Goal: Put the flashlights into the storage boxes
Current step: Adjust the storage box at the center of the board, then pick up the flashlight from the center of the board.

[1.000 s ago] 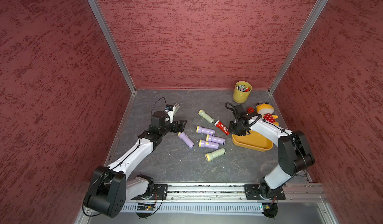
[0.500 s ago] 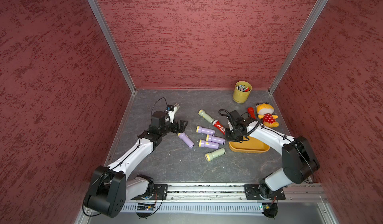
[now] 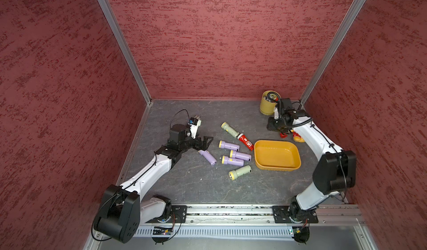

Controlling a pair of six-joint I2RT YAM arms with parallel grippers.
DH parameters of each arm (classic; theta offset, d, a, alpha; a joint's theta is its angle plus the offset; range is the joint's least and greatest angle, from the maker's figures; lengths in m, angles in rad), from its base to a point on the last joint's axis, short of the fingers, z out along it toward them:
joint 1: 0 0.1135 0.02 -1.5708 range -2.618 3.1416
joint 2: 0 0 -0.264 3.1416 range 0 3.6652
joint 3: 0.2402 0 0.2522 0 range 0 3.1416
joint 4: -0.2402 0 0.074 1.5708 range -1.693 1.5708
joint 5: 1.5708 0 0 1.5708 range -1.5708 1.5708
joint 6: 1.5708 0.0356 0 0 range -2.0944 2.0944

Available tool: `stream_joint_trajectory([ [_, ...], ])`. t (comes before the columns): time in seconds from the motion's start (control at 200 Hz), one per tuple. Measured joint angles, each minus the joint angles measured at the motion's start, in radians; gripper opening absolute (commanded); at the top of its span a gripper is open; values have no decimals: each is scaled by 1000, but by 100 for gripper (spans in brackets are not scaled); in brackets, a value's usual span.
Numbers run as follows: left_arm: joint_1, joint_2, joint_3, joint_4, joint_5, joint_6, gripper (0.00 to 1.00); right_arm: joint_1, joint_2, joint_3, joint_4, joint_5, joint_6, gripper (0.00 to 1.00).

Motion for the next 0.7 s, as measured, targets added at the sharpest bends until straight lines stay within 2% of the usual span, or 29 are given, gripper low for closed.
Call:
stream_joint_trajectory([
  [0.13,-29,8,21,0,12,18,100,-106,139,63,14,36,-97,52],
  [0.286,-31,51,50,-11,8,29,100,-179,259,123,28,47,-166,53],
  [0.466,-39,74,66,-13,-8,29,100,-222,306,142,78,35,-204,53],
  [0.701,-58,129,100,-11,-28,26,100,-228,318,131,171,-31,-224,53],
])
